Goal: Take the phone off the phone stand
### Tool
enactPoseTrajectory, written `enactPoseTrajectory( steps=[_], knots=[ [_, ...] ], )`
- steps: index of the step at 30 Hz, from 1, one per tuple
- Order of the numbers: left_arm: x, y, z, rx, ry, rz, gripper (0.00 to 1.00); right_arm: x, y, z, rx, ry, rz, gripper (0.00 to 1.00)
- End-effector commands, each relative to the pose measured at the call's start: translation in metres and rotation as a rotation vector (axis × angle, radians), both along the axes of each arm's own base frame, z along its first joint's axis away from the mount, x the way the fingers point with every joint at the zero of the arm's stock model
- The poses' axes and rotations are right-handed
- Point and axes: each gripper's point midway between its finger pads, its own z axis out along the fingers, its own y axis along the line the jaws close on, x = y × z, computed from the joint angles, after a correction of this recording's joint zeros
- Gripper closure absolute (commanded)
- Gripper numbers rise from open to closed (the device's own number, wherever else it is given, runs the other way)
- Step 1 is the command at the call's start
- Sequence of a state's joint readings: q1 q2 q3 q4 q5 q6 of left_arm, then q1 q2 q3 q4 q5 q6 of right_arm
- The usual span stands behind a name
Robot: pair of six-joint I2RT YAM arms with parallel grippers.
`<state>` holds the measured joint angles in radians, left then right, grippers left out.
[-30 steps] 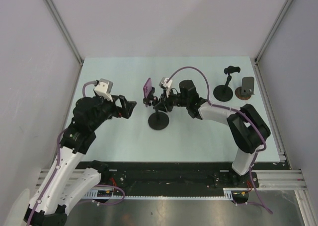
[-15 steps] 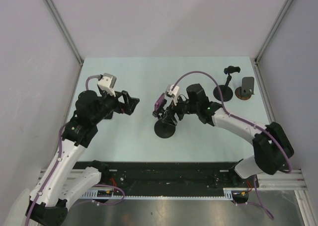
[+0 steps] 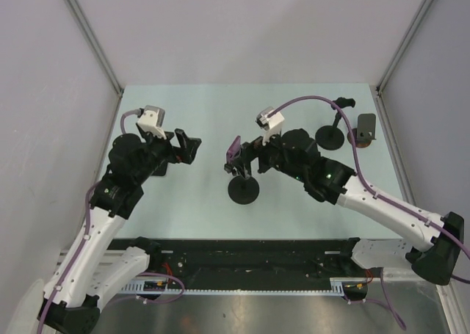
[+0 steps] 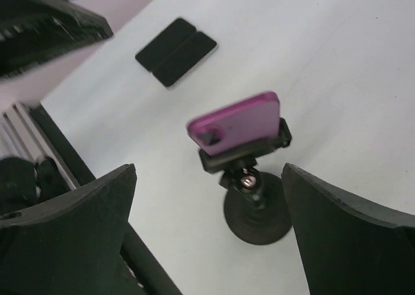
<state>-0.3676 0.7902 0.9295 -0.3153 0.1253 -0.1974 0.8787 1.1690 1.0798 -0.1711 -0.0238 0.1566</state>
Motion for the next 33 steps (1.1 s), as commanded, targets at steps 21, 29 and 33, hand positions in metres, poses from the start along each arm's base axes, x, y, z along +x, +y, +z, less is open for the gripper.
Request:
enactPoseTrajectory(
  steps=[21,29,33],
  knots=[
    [-0.013,0.020,-0.011,-0.034,-0.041,0.104,0.00,0.045,0.049,-0.006,-0.112,0.018,-0.513,0.27],
    [-0.016,0.008,-0.007,-0.001,-0.070,0.022,0.00,0.038,0.047,-0.002,-0.174,-0.010,-0.431,0.85],
    [-0.018,-0.003,-0.004,0.021,-0.092,-0.056,0.00,0.028,0.048,0.005,-0.229,-0.053,-0.274,1.00]
  ],
)
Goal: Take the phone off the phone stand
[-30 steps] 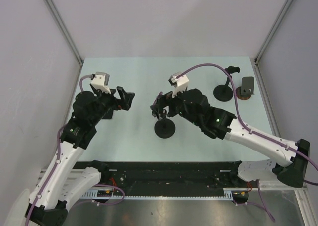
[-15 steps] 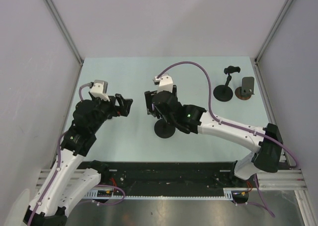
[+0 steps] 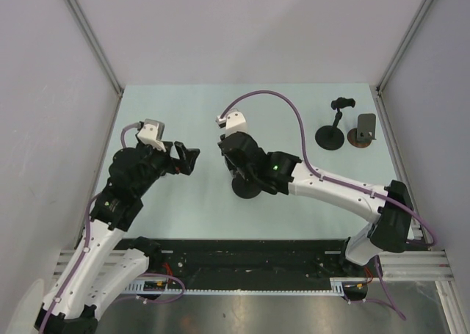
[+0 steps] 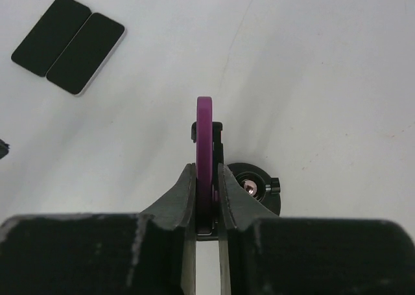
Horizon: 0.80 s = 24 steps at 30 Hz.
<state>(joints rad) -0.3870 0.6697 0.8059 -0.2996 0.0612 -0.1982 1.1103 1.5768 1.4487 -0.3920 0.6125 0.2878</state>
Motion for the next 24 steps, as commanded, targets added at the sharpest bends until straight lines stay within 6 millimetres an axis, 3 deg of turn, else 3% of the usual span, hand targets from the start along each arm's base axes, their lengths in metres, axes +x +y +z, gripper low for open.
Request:
enactPoseTrajectory(
  steps=[1,3,5,6,7,9,14,18,20,21,24],
  knots=[
    [-0.003,-0.018,0.019,0.023,-0.082,-0.121,0.00,-0.008,-0.007,0.039,-0.034,-0.071,0.188,1.00],
    [-0.005,-0.028,0.015,0.039,-0.077,-0.187,0.00,-0.013,-0.006,0.037,-0.030,-0.047,0.298,1.00],
    [-0.007,-0.039,0.013,0.042,-0.071,-0.258,0.00,-0.009,-0.020,0.034,-0.030,-0.025,0.369,1.00],
    [-0.008,-0.042,0.012,0.051,-0.075,-0.280,0.00,-0.017,-0.018,0.030,-0.009,0.017,0.439,1.00],
    [-0.009,-0.046,0.012,0.053,-0.077,-0.304,0.00,-0.010,-0.028,0.026,-0.033,0.015,0.460,1.00],
    [-0.010,-0.056,0.004,0.068,-0.060,-0.364,0.00,-0.020,-0.031,0.028,-0.006,0.030,0.544,1.00],
    [-0.007,-0.073,-0.015,0.094,-0.005,-0.438,0.00,-0.016,-0.052,0.023,-0.007,0.037,0.596,1.00],
    [-0.002,-0.087,-0.029,0.107,0.046,-0.471,0.00,-0.022,-0.058,0.021,0.000,0.049,0.660,0.99],
    [0.000,-0.094,-0.035,0.114,0.070,-0.484,0.01,-0.019,-0.060,0.020,0.001,0.045,0.660,0.94],
    [0.002,-0.096,-0.034,0.117,0.066,-0.483,0.00,-0.016,-0.060,0.019,-0.004,0.043,0.656,0.82],
    [0.010,-0.099,-0.040,0.131,0.078,-0.465,0.01,-0.010,-0.057,0.021,0.004,0.027,0.642,0.64]
  ],
)
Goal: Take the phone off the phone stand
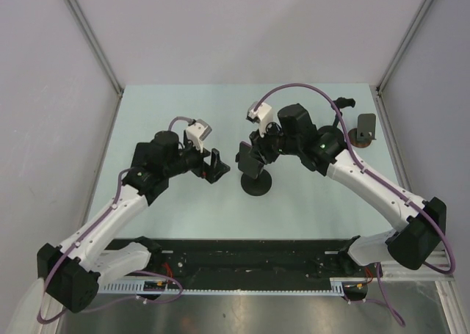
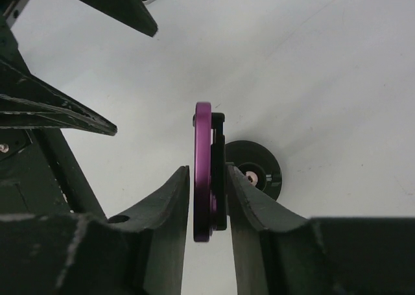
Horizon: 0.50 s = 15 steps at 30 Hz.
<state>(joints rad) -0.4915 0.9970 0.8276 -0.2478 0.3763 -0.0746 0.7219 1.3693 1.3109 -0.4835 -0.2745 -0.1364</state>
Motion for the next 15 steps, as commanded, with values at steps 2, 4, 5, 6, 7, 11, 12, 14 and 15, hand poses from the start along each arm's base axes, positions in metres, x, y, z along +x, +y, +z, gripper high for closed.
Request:
enactPoseTrajectory(
  steps=[2,4,5,6,7,11,12,14,15],
  knots=[
    [0.016,-0.011,0.023,-0.005,-0.100,-0.015,0.02,0.003,0.009,0.024,0.061,-0.079,0.035,0.57],
    [0.022,-0.009,0.021,-0.009,-0.115,0.012,0.02,0.005,0.013,0.022,0.059,-0.085,0.023,0.45],
    [0.023,-0.008,0.020,-0.013,-0.118,0.028,0.03,0.008,0.013,0.022,0.056,-0.096,0.005,0.42],
    [0.025,-0.008,0.020,-0.021,-0.128,0.034,0.03,0.010,0.014,0.022,0.056,-0.098,-0.002,0.41],
    [0.025,-0.009,0.020,-0.027,-0.134,0.035,0.04,0.009,0.016,0.021,0.056,-0.096,-0.005,0.41],
    [0.026,-0.012,0.013,-0.029,-0.128,0.022,0.05,0.015,0.018,0.013,0.031,-0.096,-0.040,0.41],
    [0.027,-0.014,0.008,-0.025,-0.119,0.014,0.05,0.015,0.019,0.010,0.025,-0.094,-0.036,0.41],
    [0.027,-0.016,0.004,-0.027,-0.112,0.004,0.07,0.013,0.023,0.007,0.020,-0.089,-0.024,0.44],
    [0.027,-0.018,0.003,-0.033,-0.114,-0.005,0.07,0.013,0.024,0.004,0.013,-0.083,-0.024,0.46]
  ],
)
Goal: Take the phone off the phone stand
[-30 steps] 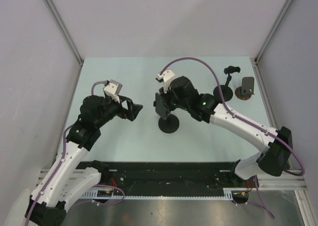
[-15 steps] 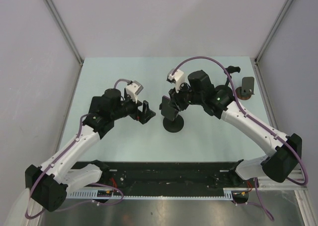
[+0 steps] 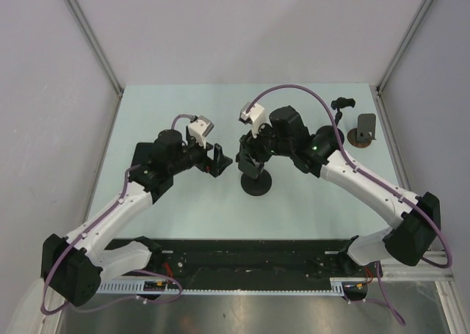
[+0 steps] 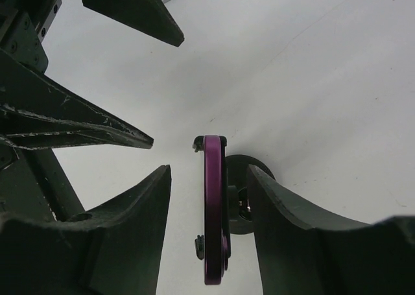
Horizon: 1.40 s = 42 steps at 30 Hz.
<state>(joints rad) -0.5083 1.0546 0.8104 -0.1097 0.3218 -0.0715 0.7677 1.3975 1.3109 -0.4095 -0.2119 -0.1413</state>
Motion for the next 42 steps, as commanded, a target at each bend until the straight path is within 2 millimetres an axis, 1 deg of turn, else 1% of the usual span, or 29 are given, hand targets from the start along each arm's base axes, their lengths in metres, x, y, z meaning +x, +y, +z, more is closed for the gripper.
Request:
enactPoseTrajectory(
  steps=[1,2,3,5,6,9,11,18,24,28,29,35,40,41,42],
  knots=[
    [0.005,-0.011,0.000,-0.022,-0.042,-0.042,0.07,0.006,0.007,0.000,0.003,-0.018,-0.017,0.48],
    [0.005,-0.012,-0.003,-0.025,-0.035,-0.047,0.08,0.005,0.007,-0.003,-0.005,-0.009,-0.015,0.50],
    [0.008,-0.016,0.005,-0.049,-0.068,-0.055,0.08,0.005,0.007,-0.006,-0.009,-0.001,-0.015,0.54],
    [0.008,-0.020,0.002,-0.065,-0.067,-0.074,0.09,0.003,0.006,-0.008,-0.014,0.009,-0.012,0.61],
    [0.010,-0.023,0.005,-0.078,-0.080,-0.082,0.09,0.003,0.005,-0.008,-0.014,0.012,-0.013,0.76],
    [0.012,-0.029,0.002,-0.080,-0.064,-0.106,0.11,0.003,0.002,-0.007,-0.015,0.018,-0.017,1.00],
    [0.013,-0.033,-0.005,-0.074,-0.046,-0.123,0.12,0.001,0.000,-0.006,-0.013,0.022,-0.013,1.00],
    [0.014,-0.043,-0.016,-0.060,-0.023,-0.160,0.15,-0.003,-0.002,-0.005,-0.010,0.035,-0.001,1.00],
    [0.018,-0.047,-0.013,-0.063,-0.033,-0.160,0.21,-0.004,-0.003,-0.007,-0.020,0.037,0.006,1.00],
    [0.023,-0.047,-0.011,-0.059,-0.048,-0.151,0.32,-0.007,-0.002,-0.008,-0.027,0.037,0.020,1.00],
    [0.024,-0.047,-0.012,-0.057,-0.049,-0.150,0.36,-0.008,-0.003,-0.010,-0.032,0.041,0.028,1.00],
    [0.030,-0.046,-0.008,-0.041,-0.076,-0.135,0.44,-0.016,-0.004,-0.017,-0.054,0.063,0.070,1.00],
    [0.035,-0.047,-0.003,-0.047,-0.083,-0.120,0.50,-0.024,-0.004,-0.020,-0.062,0.083,0.109,1.00],
    [0.037,-0.046,-0.001,-0.053,-0.085,-0.109,0.54,-0.027,-0.004,-0.022,-0.067,0.094,0.125,1.00],
    [0.040,-0.043,0.001,-0.052,-0.094,-0.081,0.56,-0.029,-0.004,-0.023,-0.072,0.098,0.131,1.00]
  ],
)
